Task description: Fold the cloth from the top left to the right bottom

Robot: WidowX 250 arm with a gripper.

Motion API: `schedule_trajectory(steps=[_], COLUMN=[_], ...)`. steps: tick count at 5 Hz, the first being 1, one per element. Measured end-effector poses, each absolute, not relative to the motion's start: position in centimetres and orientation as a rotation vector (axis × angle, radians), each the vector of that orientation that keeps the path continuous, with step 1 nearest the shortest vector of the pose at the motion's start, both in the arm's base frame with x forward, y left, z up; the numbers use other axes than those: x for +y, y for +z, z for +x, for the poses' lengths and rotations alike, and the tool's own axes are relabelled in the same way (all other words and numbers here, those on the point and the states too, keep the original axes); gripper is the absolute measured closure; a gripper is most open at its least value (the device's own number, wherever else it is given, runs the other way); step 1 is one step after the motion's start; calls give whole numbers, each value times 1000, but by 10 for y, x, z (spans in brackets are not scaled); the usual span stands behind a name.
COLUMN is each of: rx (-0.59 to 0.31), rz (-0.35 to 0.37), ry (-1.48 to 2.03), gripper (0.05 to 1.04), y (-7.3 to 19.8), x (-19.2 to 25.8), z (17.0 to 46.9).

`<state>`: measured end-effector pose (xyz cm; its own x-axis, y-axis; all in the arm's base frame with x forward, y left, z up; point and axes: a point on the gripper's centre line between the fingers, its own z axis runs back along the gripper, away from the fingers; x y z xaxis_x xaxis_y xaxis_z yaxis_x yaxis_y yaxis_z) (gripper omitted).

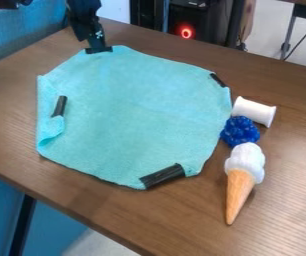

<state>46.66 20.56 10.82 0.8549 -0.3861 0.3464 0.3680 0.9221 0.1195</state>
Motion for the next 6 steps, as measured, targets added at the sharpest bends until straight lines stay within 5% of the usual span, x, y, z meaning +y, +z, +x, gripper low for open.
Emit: schedule_trajectory(steps=[1, 4, 6], rx=[-362, -360, -364], rz=[40, 38, 10], ry=[-399, -404, -400], gripper=[110, 906, 1033], y=[100, 98, 100], x=[206, 201, 197], z=[467, 470, 470])
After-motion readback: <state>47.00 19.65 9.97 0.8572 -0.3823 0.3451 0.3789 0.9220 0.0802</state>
